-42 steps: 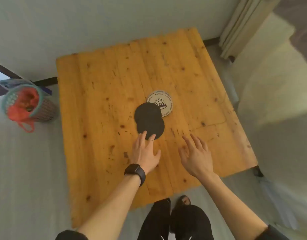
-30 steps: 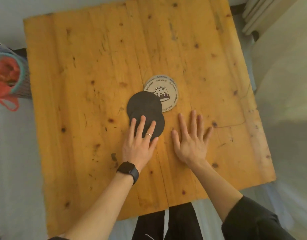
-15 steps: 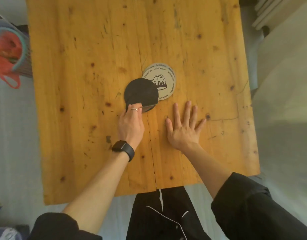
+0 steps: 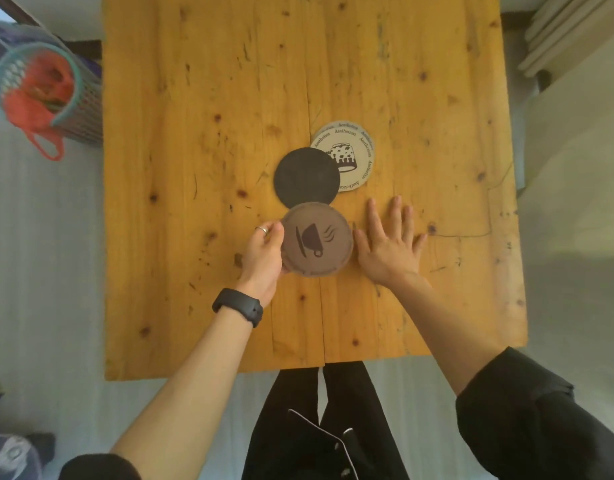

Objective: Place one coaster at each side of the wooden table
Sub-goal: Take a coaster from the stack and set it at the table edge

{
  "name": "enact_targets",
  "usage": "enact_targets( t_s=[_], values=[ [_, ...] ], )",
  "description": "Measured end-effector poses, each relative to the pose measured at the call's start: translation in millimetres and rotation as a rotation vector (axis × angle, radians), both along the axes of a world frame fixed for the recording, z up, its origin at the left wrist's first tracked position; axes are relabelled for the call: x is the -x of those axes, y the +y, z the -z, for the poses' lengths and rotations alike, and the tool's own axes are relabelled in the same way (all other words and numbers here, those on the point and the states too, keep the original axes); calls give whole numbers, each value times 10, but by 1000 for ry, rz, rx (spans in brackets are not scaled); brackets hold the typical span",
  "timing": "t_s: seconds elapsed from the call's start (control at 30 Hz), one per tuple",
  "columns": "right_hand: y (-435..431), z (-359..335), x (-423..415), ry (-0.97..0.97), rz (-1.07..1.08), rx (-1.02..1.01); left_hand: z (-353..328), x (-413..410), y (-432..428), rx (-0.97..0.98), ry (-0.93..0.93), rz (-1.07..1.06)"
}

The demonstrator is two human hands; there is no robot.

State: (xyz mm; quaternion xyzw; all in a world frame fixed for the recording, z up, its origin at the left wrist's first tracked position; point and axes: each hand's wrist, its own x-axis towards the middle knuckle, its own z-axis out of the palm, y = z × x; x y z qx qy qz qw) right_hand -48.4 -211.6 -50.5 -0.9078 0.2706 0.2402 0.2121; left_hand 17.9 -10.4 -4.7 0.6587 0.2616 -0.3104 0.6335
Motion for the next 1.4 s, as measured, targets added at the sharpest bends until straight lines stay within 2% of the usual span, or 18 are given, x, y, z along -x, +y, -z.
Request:
enact_targets(
  t_s=[0.1,0.17,0.27,0.33,0.47,0.57,0.7,0.8,1.0,1.17,1.4],
  values=[
    [9,-231,13,-146,191,-124,61,134,0,36,29,-55],
    [109,-377,139,-217,386,-327,66,241,-37,50,69,-133],
    [366,-511,442,-126,597,-699,79,452,-82,23,102,-231],
    [523,-452,645,-125,695,-821,93,624,-74,-5,110,-245],
    [675,-333,916,-186,762,-778,139,894,84,-74,136,-137],
    [650,-277,1018,-146,596,-714,159,958,250,-114,119,-6],
    [508,-237,1022,-39,332,-624,191,952,397,-274,31,208],
    [418,-235,991,-63,227,-519,239,953,441,-358,-52,354],
    [498,-150,1032,-114,325,-357,266,1060,400,-697,-205,480],
    [587,-115,1093,-176,344,-311,251,1052,386,-741,-182,470],
    [610,-85,1103,-279,389,-284,238,956,409,-762,-182,602]
  ],
)
